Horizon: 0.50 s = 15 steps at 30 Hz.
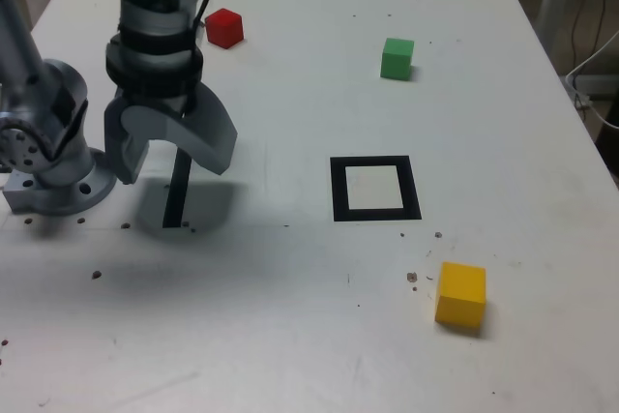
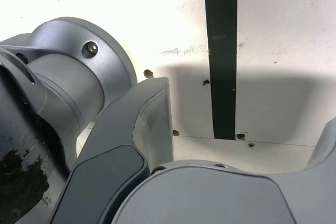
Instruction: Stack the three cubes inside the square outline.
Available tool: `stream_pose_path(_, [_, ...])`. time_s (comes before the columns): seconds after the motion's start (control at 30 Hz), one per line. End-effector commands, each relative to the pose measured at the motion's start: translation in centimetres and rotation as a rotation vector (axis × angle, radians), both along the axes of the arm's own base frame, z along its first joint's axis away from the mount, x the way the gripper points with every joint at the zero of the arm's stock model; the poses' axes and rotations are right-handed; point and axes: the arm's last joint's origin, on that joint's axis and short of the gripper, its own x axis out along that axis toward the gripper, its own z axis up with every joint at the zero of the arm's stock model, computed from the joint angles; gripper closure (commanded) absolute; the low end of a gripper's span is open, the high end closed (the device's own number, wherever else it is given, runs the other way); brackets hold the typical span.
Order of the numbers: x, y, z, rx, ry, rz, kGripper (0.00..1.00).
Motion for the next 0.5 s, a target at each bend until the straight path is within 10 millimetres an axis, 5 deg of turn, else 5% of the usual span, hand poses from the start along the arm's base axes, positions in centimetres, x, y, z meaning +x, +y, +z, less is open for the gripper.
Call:
stream_pose_path(0.0, [0.5, 0.0, 0.1, -0.001, -0.007, -0.001, 0.0])
stream_pose_path(0.27, [3.1, 0.3, 2.1, 0.028, -0.013, -0.017, 0.0])
stream_pose_path(0.47, [4.4, 2.8, 3.0, 0.045, -0.02, 0.023, 0.0])
